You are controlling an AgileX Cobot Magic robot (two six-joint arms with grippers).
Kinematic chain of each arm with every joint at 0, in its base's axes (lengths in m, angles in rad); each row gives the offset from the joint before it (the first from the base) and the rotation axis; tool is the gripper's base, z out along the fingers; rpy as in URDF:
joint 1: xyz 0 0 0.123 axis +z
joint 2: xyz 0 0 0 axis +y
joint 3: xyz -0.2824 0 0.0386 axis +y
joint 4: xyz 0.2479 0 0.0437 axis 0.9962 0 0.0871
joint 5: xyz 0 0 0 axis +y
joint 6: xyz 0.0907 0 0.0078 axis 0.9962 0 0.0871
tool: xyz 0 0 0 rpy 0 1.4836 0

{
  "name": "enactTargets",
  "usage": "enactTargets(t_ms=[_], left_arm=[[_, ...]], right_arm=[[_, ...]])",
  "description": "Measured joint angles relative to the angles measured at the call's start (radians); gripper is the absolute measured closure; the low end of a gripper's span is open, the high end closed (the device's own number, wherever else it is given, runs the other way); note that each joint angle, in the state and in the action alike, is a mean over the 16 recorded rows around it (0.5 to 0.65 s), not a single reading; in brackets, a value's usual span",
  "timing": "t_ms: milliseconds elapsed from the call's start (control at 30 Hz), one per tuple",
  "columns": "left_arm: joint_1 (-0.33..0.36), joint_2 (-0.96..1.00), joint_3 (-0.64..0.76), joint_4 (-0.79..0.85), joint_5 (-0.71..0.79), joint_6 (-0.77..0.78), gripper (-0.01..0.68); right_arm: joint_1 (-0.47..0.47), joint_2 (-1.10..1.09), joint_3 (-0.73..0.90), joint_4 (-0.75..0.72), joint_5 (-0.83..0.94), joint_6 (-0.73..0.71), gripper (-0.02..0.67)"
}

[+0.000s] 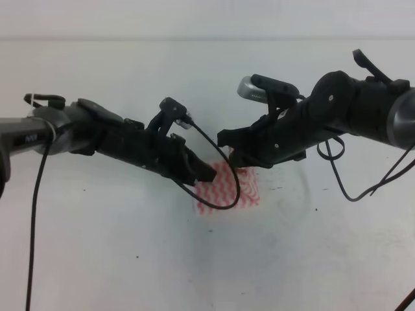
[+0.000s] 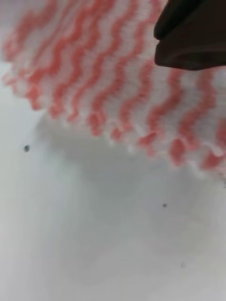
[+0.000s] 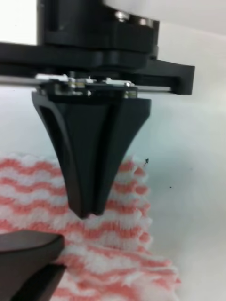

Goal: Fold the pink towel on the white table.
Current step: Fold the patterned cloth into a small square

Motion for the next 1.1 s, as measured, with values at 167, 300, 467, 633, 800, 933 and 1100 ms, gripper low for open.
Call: enactTargets(t_ms=[167,300,467,633,800,933,1100], left_arm=[[0.003,-0.024,0.000,0.068,0.018,0.007,0.677],[0.014,-0.038,0.000,0.122,0.047,0.030,0.677],[0.043,-0.048,0.000,0.159,0.132,0.118,0.677],[0.077,-0.049,0.000,0.140,0.235,0.255,0.677],[0.094,-0.048,0.000,0.086,0.299,0.389,0.677],[0.093,-0.045,0.000,0.044,0.313,0.460,0.677],[0.081,-0.029,0.000,0.018,0.290,0.488,0.677]], right_arm=[[0.000,0.001,0.000,0.000,-0.001,0.000,0.666],[0.000,0.001,0.000,0.000,-0.001,0.000,0.666],[0.000,-0.001,0.000,0.000,-0.001,0.000,0.666],[0.000,-0.001,0.000,-0.001,-0.001,0.000,0.666],[0.000,-0.001,0.000,-0.001,-0.001,0.000,0.666],[0.000,-0.001,0.000,-0.001,-0.001,0.000,0.666],[0.000,0.001,0.000,-0.001,-0.001,0.000,0.666]])
